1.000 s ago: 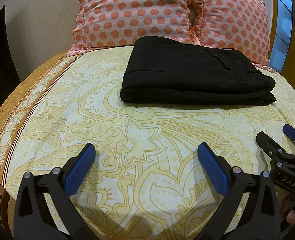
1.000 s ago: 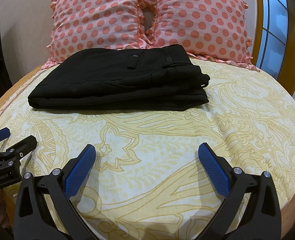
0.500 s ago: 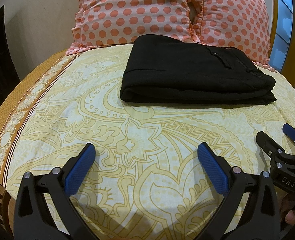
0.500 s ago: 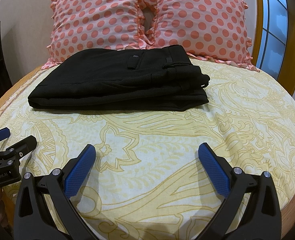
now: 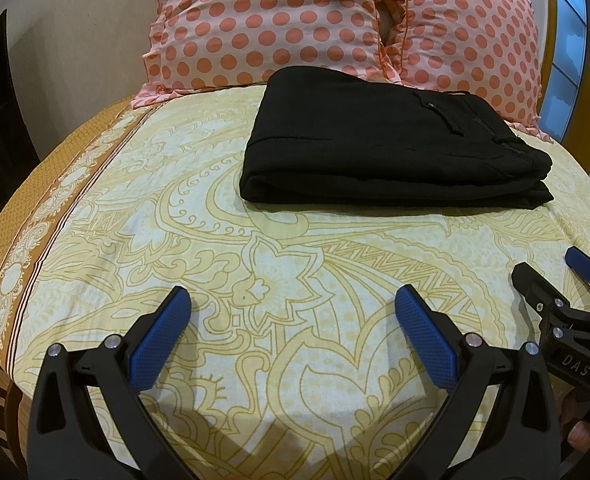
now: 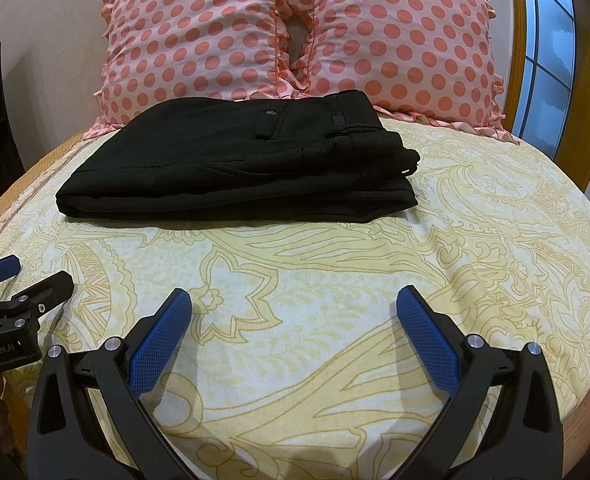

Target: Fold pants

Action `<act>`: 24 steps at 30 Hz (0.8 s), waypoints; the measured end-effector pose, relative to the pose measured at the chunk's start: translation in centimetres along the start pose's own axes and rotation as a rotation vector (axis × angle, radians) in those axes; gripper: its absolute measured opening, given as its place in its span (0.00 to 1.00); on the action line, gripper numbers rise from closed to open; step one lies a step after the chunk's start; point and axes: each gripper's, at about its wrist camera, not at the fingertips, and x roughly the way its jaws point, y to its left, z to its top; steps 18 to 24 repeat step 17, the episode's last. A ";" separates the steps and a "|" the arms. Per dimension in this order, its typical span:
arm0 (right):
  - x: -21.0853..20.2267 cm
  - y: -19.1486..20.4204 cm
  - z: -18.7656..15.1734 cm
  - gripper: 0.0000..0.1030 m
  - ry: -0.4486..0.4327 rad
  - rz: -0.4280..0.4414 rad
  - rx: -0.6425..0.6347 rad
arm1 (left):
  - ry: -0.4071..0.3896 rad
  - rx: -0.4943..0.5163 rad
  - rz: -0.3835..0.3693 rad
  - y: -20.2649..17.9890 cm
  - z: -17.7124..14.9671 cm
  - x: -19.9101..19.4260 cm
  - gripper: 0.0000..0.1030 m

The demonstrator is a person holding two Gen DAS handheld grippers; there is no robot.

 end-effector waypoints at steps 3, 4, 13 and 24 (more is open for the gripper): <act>0.0 0.0 0.0 0.99 0.000 0.000 0.000 | 0.002 0.000 -0.001 0.1 0.0 0.1 0.98; 0.0 0.0 0.0 0.99 0.000 0.000 0.000 | 0.001 0.002 -0.002 0.1 0.1 0.1 0.98; 0.0 0.0 0.0 0.99 -0.001 -0.001 0.001 | 0.000 0.008 -0.004 0.1 0.2 0.1 0.98; 0.0 0.1 -0.1 0.99 -0.001 -0.001 0.001 | 0.000 0.007 -0.003 0.1 0.2 0.0 0.98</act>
